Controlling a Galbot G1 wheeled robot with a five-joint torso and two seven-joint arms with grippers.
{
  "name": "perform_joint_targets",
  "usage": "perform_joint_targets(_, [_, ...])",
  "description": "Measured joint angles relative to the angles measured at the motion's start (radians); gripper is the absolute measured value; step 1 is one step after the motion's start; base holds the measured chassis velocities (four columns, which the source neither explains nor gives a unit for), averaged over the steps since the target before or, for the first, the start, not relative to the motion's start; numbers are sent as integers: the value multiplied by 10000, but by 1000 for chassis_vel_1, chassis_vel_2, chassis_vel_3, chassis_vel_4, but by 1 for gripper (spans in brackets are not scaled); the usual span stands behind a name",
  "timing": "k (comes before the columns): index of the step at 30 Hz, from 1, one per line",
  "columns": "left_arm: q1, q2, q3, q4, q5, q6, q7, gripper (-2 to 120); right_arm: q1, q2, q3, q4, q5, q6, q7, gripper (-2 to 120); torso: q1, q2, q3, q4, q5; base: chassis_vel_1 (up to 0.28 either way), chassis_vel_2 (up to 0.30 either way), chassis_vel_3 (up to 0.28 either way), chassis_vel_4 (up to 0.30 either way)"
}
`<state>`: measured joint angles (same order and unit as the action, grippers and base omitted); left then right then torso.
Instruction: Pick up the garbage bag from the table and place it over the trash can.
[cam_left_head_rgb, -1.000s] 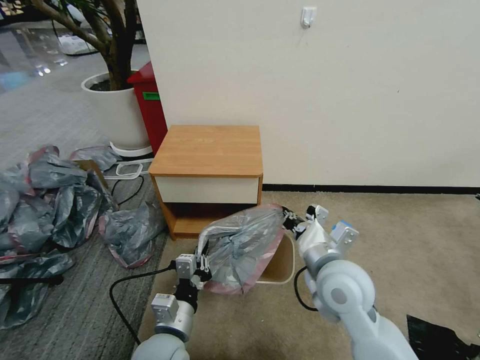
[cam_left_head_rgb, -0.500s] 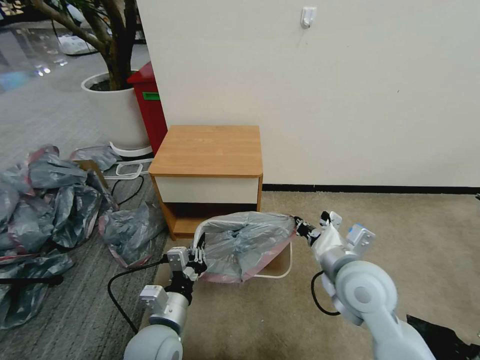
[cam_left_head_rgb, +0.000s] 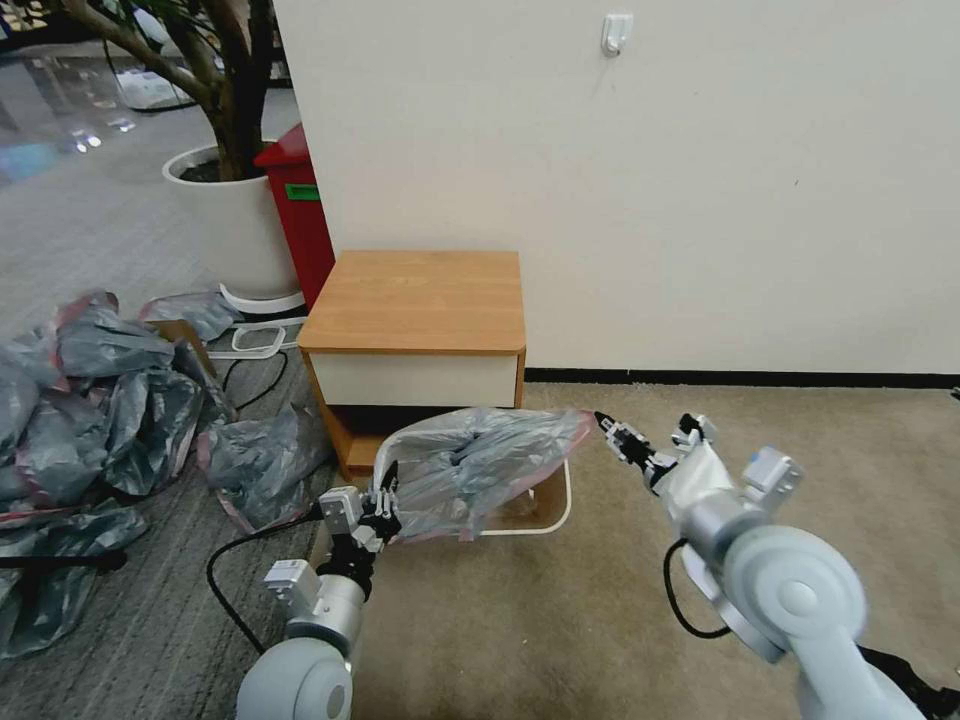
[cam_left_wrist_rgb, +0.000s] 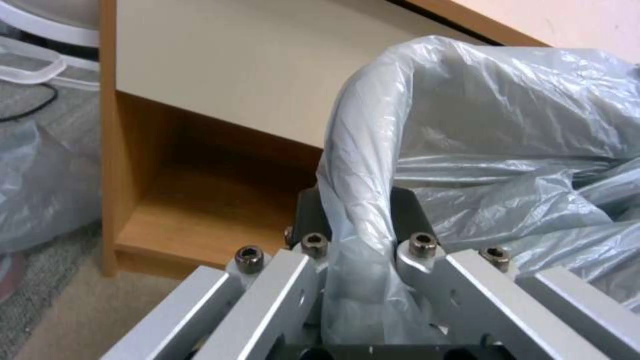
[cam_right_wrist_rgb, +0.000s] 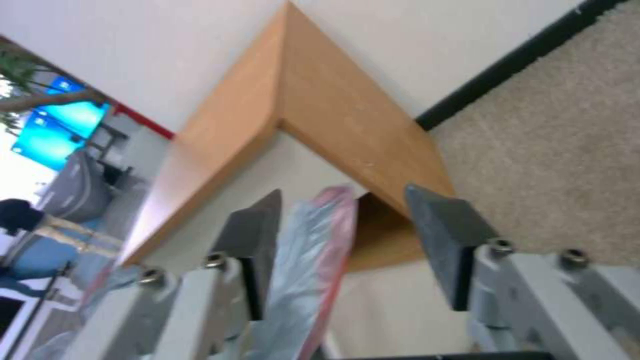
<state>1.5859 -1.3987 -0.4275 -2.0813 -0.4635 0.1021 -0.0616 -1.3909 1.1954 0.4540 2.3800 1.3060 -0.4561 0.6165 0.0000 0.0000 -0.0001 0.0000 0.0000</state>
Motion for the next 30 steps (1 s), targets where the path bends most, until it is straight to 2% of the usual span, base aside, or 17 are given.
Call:
perform_joint_targets(1, [-2,0,-6,0,1,-1,-3,6,-40,8,-7,73,0,-2,21,55,0,0,0,0,0,0,0,0,0])
perform_joint_targets(2, [-10,3,-29,2,10,-13,-33,6,-242,66,-168,534,0,-18,282,63,0,0,0,0,0,0,0,0,0])
perform_joint_targets(4, [-13,15,-49,-13,34,-37,-85,6,-445,116,-574,1046,2,-38,774,71,0,0,0,0,-1,0,0,0,0])
perform_joint_targets(5, [-13,15,-49,-13,34,-37,-85,6,-445,116,-574,1046,2,-38,774,71,0,0,0,0,-1,0,0,0,0])
perform_joint_targets(7, [-22,33,-48,-87,109,-100,-227,6,-613,179,-1198,1231,48,-136,1347,82,0,0,0,0,-1,0,0,0,0])
perform_joint_targets(8, [-22,33,-48,-87,109,-100,-227,6,-613,179,-1198,1231,48,-136,1347,82,0,0,0,0,-1,0,0,0,0])
perform_joint_targets(12, [-41,55,-37,-198,638,-382,-317,6,-644,411,-2114,1271,813,-458,2622,97,0,0,1,1,-1,0,0,0,0])
perform_joint_targets(16, [-11,64,-27,-301,923,-518,-318,6,-678,528,-2383,1270,926,-508,2956,100,0,0,0,0,0,0,0,0,0])
perform_joint_targets(30, [19,69,47,-369,1554,-803,-231,6,-372,890,-2648,1224,1406,-464,2874,100,0,0,1,0,0,0,0,0,0])
